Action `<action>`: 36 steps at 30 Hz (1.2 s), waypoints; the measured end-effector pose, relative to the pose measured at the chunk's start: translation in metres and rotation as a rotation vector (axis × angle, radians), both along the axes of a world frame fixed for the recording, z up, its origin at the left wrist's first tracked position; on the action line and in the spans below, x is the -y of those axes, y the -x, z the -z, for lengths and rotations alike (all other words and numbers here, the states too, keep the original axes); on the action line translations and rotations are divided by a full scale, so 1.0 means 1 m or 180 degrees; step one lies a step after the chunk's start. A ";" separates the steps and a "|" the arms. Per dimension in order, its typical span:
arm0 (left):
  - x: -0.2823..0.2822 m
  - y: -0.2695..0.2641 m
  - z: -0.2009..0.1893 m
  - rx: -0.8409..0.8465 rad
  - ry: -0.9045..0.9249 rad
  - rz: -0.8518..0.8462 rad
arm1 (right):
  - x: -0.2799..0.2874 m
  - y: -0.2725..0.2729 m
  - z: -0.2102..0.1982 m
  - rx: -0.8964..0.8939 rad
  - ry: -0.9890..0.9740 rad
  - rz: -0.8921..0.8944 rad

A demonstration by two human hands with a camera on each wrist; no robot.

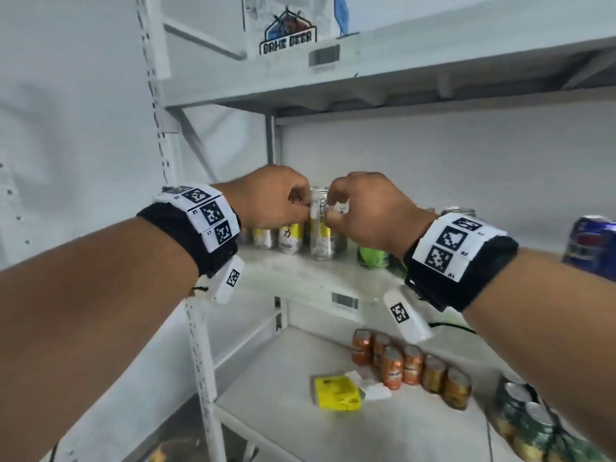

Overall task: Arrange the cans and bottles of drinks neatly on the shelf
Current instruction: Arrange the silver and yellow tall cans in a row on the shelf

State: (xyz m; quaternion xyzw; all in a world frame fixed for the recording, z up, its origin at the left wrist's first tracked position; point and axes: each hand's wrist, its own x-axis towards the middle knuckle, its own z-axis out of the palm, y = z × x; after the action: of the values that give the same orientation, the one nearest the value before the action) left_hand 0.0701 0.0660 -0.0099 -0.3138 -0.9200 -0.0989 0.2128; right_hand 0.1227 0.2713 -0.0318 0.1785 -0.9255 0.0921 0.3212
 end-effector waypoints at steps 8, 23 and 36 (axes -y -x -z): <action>0.095 0.080 0.001 -0.0099 0.0057 -0.0333 | 0.106 0.081 -0.004 0.0047 -0.0087 -0.0141; 0.156 0.173 0.019 -0.0004 -0.0272 -0.0208 | 0.183 0.147 0.012 0.0269 -0.0203 0.0190; 0.081 0.089 -0.012 -0.0085 -0.0814 0.0401 | 0.135 0.084 0.009 0.0505 0.0692 0.0299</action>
State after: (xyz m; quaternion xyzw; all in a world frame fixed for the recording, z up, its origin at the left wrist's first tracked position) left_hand -0.0187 -0.0146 0.0026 -0.3425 -0.8755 -0.2243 0.2565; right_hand 0.0388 0.1360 -0.0407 0.0913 -0.9399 0.1905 0.2684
